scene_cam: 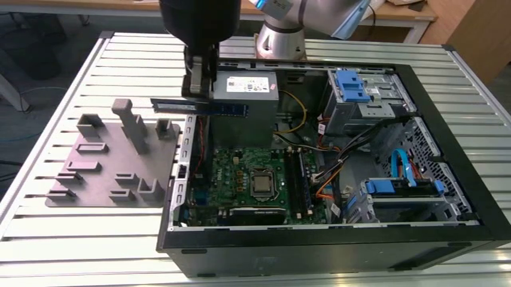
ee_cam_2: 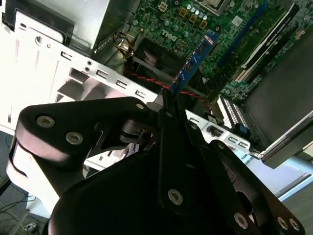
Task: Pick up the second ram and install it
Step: 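Pick up the second ram and move it above second insertion slot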
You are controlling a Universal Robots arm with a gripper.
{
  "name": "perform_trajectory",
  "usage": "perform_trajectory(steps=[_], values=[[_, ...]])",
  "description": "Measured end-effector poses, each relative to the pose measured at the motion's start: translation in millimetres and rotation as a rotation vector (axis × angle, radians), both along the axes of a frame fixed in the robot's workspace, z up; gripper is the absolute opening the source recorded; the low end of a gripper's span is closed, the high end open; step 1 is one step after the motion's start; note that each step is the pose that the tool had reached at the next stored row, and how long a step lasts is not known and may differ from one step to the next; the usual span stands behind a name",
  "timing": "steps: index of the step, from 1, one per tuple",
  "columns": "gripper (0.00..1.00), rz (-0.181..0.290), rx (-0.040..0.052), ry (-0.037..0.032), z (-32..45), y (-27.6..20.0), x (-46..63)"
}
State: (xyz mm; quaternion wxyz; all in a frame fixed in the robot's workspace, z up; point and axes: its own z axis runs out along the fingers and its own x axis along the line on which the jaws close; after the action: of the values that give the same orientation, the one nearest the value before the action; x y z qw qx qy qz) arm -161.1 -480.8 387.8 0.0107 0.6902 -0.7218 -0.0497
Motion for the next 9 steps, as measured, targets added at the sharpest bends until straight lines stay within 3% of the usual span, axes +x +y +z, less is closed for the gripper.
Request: perform_trajectory(steps=[9], values=[[0.11, 0.0, 0.0001, 0.0024, -0.1, 0.0, 15.4]])
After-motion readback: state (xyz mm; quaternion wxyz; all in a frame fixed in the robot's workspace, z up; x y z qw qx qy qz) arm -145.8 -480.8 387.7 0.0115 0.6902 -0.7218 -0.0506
